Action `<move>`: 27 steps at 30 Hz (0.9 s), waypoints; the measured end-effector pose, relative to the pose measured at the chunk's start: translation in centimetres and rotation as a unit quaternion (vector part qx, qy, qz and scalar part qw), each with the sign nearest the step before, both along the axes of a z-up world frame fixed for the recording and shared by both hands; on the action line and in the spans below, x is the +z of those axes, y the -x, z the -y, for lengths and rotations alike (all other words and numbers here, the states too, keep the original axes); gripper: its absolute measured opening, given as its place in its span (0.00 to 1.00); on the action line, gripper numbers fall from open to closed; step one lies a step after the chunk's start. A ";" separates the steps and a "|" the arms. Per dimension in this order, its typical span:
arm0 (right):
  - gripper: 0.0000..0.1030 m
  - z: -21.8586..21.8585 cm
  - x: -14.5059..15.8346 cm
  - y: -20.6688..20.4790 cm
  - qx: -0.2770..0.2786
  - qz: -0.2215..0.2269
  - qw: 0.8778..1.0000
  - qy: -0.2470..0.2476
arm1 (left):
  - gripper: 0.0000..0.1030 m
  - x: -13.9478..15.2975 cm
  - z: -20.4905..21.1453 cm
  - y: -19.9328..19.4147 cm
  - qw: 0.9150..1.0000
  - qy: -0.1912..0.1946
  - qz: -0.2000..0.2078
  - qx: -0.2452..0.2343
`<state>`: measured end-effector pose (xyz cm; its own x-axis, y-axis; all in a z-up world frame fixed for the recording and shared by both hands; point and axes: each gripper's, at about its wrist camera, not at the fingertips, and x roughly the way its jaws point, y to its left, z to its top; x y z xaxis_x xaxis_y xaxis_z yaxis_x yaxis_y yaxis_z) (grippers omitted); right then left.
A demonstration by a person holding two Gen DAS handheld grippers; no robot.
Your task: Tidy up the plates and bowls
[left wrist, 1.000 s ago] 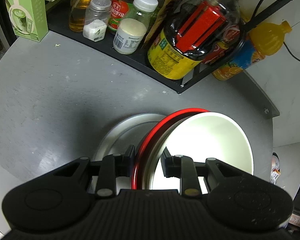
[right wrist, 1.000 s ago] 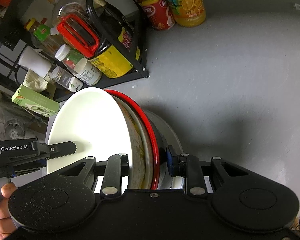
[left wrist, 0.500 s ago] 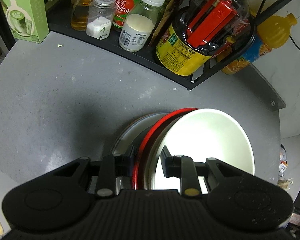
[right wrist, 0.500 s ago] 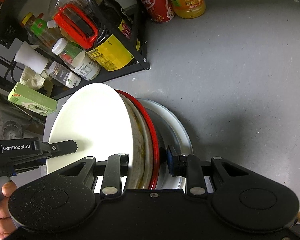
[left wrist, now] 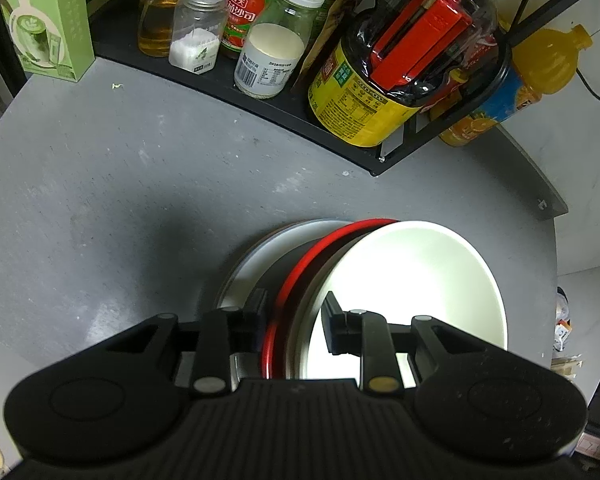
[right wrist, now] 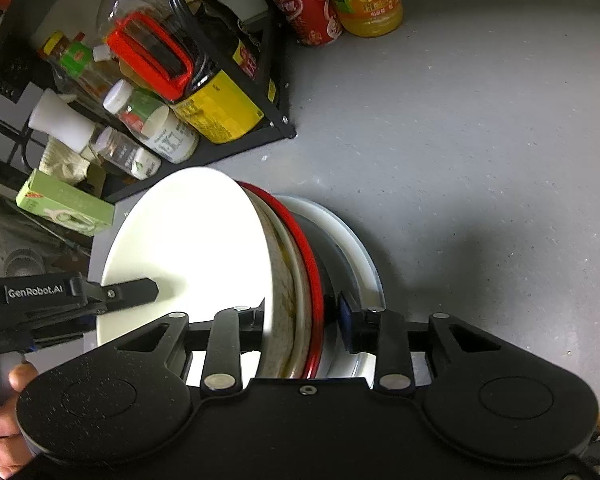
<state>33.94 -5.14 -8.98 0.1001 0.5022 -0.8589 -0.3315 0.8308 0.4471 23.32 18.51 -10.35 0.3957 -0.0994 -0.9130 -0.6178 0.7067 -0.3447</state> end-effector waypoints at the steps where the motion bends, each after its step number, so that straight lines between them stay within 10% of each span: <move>1: 0.45 0.1 0.1 0.0 -0.001 0.001 1.000 -0.003 | 0.25 0.0 0.0 0.0 1.000 0.000 -0.001 -0.001; 14: 0.85 0.3 3.2 2.1 0.011 0.073 0.997 0.039 | 0.57 2.3 1.4 1.0 0.998 -0.058 0.010 -0.032; 27: 1.00 4.0 5.6 3.1 -0.038 0.129 0.989 0.057 | 0.89 4.9 3.4 1.6 0.991 -0.101 0.048 -0.068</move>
<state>30.89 -9.16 -3.34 0.3575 0.3863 -0.8503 -0.3573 0.8978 0.2576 21.70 15.11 -5.46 0.4774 0.0234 -0.8784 -0.4834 0.8418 -0.2403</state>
